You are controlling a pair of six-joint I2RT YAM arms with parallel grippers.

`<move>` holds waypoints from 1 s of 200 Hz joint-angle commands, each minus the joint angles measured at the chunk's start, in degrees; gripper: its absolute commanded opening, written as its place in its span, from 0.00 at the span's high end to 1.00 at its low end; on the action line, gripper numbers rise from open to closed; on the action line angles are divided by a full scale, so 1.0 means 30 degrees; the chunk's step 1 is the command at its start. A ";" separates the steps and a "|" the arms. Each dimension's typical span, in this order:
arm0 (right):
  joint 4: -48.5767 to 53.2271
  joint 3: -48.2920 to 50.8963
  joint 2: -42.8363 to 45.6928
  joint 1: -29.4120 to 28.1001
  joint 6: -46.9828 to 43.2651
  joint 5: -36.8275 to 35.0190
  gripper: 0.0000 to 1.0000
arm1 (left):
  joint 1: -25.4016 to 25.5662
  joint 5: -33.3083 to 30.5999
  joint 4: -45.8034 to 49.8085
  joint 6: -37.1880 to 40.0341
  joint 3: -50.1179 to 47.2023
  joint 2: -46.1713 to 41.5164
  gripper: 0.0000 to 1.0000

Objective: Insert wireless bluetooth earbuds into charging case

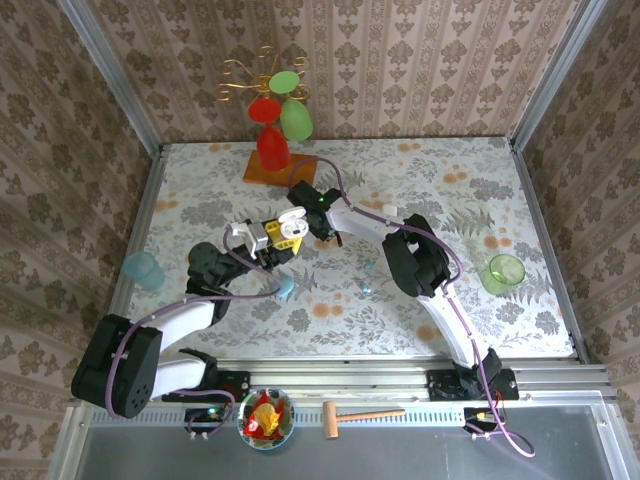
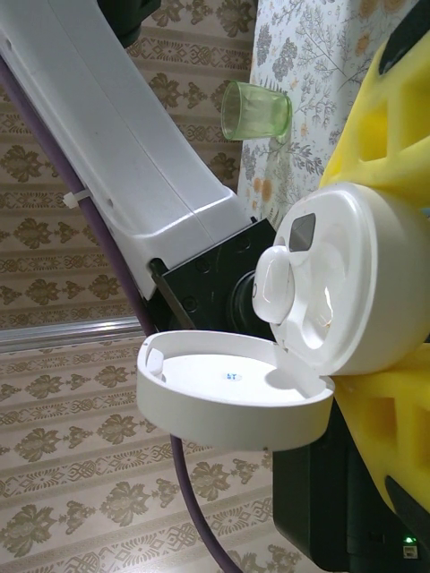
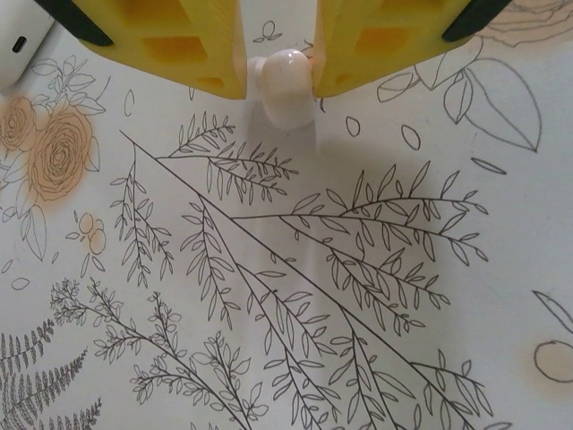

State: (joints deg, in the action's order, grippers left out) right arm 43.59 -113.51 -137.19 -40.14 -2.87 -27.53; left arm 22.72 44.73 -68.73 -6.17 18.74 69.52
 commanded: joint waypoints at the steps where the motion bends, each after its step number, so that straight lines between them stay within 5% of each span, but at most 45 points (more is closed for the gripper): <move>1: 0.0650 -0.0701 -0.0468 0.0006 -0.0302 -0.0555 0.75 | -0.0131 -0.0005 -0.0206 0.0447 0.0051 -0.0291 0.76; 106: 0.1399 -0.1626 -0.1232 0.0021 -0.0211 -0.0986 0.82 | -0.0104 -0.0134 -0.0004 0.0692 0.0020 -0.0159 0.76; 200: -0.1512 0.5583 0.7262 0.1023 0.3327 0.2158 0.83 | -0.0119 -0.1305 -0.0890 0.0764 -0.0011 0.0029 0.75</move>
State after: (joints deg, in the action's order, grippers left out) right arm 42.37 -102.59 -124.51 -38.46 1.80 -24.27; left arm 22.72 42.46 -68.77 -4.84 18.74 69.52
